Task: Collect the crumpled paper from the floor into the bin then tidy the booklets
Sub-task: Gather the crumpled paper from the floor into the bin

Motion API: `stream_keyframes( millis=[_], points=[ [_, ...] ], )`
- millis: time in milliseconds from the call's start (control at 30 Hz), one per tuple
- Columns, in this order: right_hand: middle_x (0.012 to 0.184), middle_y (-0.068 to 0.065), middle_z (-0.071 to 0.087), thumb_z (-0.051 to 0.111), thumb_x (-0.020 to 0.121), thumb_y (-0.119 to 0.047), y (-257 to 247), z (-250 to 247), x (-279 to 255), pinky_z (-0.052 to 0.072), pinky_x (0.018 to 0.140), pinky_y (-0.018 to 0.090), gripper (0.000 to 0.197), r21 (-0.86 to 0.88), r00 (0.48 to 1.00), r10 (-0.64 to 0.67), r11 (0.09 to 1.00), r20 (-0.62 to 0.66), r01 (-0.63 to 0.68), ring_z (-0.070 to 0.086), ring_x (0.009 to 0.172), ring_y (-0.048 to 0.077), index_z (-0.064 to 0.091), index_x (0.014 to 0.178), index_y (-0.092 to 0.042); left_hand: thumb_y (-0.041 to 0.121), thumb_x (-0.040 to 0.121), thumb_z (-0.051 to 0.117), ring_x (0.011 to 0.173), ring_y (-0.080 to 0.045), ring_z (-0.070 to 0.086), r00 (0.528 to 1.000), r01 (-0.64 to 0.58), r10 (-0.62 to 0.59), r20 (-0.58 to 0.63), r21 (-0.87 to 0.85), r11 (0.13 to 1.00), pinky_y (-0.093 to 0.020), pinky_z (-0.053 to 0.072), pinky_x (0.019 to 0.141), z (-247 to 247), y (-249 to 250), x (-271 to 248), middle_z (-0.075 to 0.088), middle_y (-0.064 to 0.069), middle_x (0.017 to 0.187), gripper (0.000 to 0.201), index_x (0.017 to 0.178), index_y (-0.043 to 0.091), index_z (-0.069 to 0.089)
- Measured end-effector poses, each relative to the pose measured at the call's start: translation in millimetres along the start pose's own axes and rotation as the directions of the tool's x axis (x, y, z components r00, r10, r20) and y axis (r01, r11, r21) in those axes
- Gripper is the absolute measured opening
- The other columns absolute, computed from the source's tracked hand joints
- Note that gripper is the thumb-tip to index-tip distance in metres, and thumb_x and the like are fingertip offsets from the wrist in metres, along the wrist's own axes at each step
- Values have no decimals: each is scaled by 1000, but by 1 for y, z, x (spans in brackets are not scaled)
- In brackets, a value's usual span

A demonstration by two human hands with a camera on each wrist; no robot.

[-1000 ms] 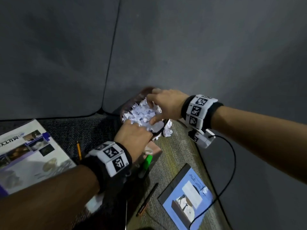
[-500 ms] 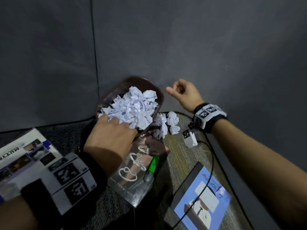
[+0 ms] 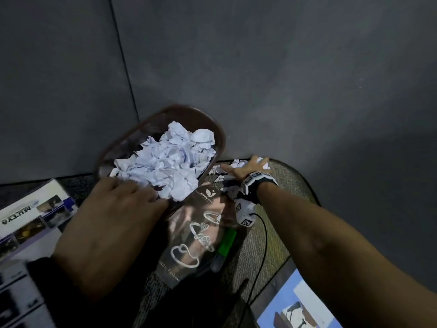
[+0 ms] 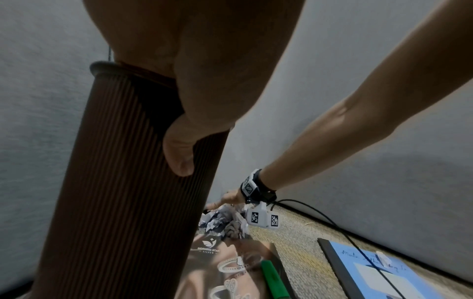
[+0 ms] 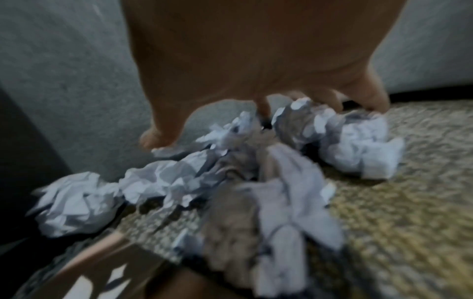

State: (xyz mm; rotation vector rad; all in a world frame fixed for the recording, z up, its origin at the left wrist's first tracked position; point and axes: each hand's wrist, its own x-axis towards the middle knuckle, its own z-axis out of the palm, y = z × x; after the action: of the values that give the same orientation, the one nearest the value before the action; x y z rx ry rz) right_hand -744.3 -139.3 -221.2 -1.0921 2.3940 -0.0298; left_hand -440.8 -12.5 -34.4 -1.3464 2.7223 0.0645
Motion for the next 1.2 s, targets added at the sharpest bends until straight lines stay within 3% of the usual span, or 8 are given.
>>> stream_keyframes(
  millis=[133,267,400,567,800,900,1000,1200],
  points=[
    [159,16,-6,56,45,-92,-19,18,-2,18,105,71,139,-69,996,73,995,-45,-76,13,138,53,9,150,-15,25,59,28,56,-27,58,1000,17,-17,17,-8,1000,-33,26,59,1,-2,2,57,2,60,41,69,22,67],
    [157,18,4,59,60,-82,-9,28,10,25,99,69,115,-125,984,95,985,-153,-115,23,133,52,16,146,-18,21,60,28,55,-26,57,999,32,-32,-6,-26,999,-32,21,59,-1,2,3,55,2,57,36,65,23,64],
    [145,20,22,64,69,-67,3,29,25,37,95,61,79,-65,978,78,994,-193,-92,38,123,49,29,127,-25,21,60,29,55,-26,57,999,34,-34,-13,-16,999,-32,20,60,3,-2,6,56,2,58,37,66,23,66],
    [134,21,24,68,81,-42,5,29,28,50,88,45,55,64,990,24,998,-138,-15,56,102,47,39,122,-19,24,58,26,53,-27,56,1000,2,-2,1,2,1000,-33,24,55,6,-4,6,55,4,57,39,64,24,64],
    [130,18,28,62,89,-30,16,31,19,48,79,43,45,-7,985,-87,996,-149,87,57,98,43,39,127,-19,19,57,24,55,-25,61,996,-64,63,-65,-7,998,-31,29,55,13,-18,-1,61,5,62,47,72,21,69],
    [140,22,23,63,90,-29,21,27,16,48,88,44,59,-80,984,-152,986,-91,145,55,108,47,34,140,-21,20,59,26,55,-24,61,994,-77,76,-83,-6,997,-30,28,58,15,-18,-4,61,5,62,46,73,22,69],
    [144,24,23,64,88,-35,22,16,8,47,91,44,66,-92,970,-229,971,-78,222,54,109,48,30,144,-22,22,61,27,54,-25,61,992,-85,84,-89,-5,996,-33,38,53,14,-16,-5,59,3,59,42,69,21,69],
    [117,16,49,57,85,-47,4,-53,-37,46,87,35,60,-44,896,-424,905,-130,422,53,95,30,41,135,-17,14,58,40,52,-24,58,997,-80,79,18,52,995,-34,41,55,14,-22,-12,58,3,57,31,70,24,68]
  ],
)
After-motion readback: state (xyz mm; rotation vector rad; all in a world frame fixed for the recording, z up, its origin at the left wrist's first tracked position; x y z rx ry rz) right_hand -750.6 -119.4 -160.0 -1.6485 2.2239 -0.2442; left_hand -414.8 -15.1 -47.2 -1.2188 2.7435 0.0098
